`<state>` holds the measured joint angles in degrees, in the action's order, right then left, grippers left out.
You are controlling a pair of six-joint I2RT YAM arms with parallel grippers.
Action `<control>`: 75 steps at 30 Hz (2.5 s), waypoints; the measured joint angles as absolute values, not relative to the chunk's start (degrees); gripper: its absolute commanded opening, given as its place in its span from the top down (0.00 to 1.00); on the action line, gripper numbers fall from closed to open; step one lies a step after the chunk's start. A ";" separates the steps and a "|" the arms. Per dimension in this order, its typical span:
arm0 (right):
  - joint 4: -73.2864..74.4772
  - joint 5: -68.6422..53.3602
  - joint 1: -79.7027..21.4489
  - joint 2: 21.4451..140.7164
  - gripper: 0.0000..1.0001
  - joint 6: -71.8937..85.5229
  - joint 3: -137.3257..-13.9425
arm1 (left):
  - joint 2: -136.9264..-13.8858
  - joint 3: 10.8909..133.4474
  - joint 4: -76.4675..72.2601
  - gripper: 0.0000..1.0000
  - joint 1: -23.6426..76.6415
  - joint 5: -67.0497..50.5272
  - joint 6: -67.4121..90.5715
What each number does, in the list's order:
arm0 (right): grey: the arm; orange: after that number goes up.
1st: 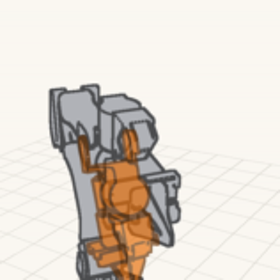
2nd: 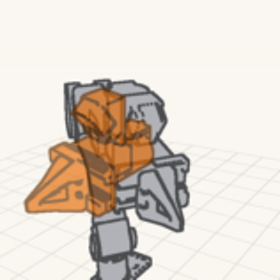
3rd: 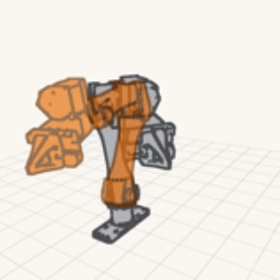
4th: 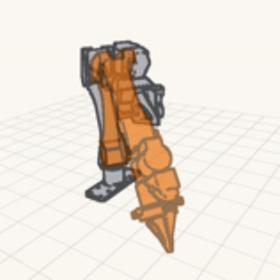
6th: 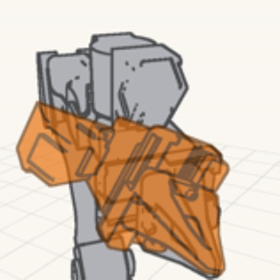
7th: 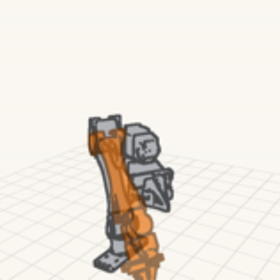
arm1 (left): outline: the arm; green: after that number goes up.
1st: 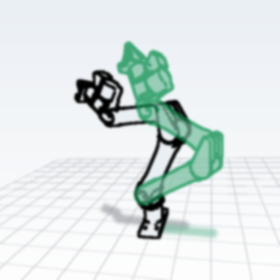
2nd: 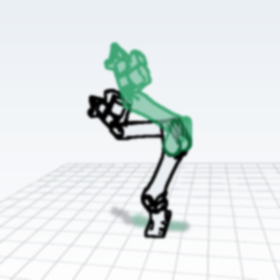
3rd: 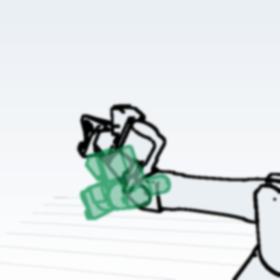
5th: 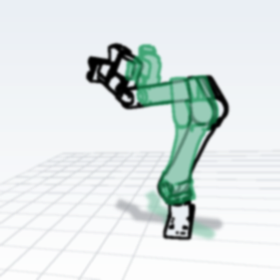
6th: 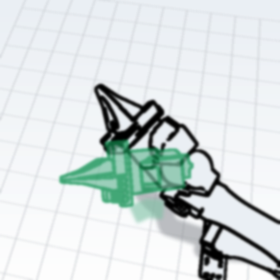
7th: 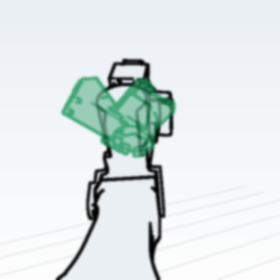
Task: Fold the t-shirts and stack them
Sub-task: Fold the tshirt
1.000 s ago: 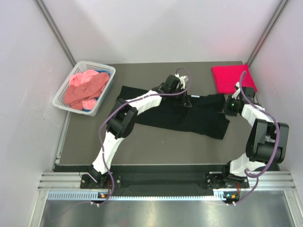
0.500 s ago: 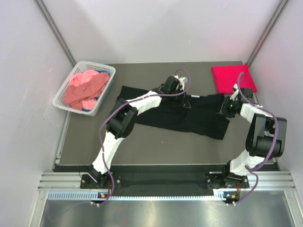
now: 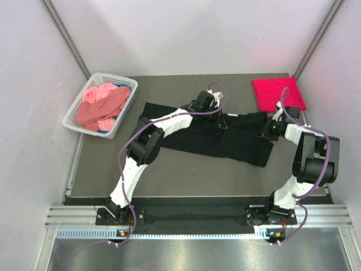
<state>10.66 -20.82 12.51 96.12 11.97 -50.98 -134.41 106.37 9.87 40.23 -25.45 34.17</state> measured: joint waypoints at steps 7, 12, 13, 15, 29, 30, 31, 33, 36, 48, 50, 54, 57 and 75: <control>11.00 -20.99 12.36 95.02 1.00 12.03 -50.96 | -134.41 106.26 9.82 1.00 40.23 -25.28 34.83; 11.29 -20.10 10.92 90.24 1.00 11.97 -50.98 | -134.41 105.54 9.63 1.00 40.16 -23.33 36.56; 11.27 -19.99 10.55 89.58 1.00 11.94 -51.00 | -134.41 105.23 9.61 1.00 40.14 -22.92 37.04; 11.03 -19.73 10.13 89.03 1.00 11.73 -51.00 | -134.41 104.75 9.61 1.00 40.03 -22.20 37.71; 2.72 -20.51 9.45 89.03 1.00 10.70 -50.24 | -134.37 100.47 5.96 1.00 39.44 -16.64 40.75; 2.24 -20.64 9.32 89.03 1.00 10.57 -50.24 | -134.37 100.47 5.69 1.00 39.42 -16.51 40.84; 1.78 -20.73 9.26 89.08 1.00 10.48 -50.24 | -134.37 100.47 5.58 1.00 39.35 -16.43 40.88; 0.84 -20.88 9.08 89.47 1.00 10.44 -50.24 | -134.37 100.47 5.56 1.00 39.22 -16.03 41.06; 0.34 -20.86 8.99 90.65 1.00 10.44 -50.24 | -134.37 100.47 5.54 1.00 39.09 -15.07 41.15; 0.58 -20.86 8.75 92.53 0.92 10.50 -50.57 | -134.37 100.49 5.15 0.94 39.05 -12.97 41.45; 0.91 -20.78 8.71 92.53 0.81 10.94 -51.13 | -134.34 100.47 5.08 0.82 39.05 -12.97 41.41; 6.81 -17.76 8.58 92.53 0.55 14.35 -55.37 | -133.10 98.78 5.19 0.73 38.92 -11.57 41.04; 15.57 -14.83 8.45 92.49 0.50 17.63 -60.60 | -129.80 96.07 6.46 0.59 38.59 -9.26 39.92; 22.11 -20.56 8.25 86.91 0.46 12.64 -54.22 | -136.35 113.91 14.59 0.55 37.71 -21.63 21.65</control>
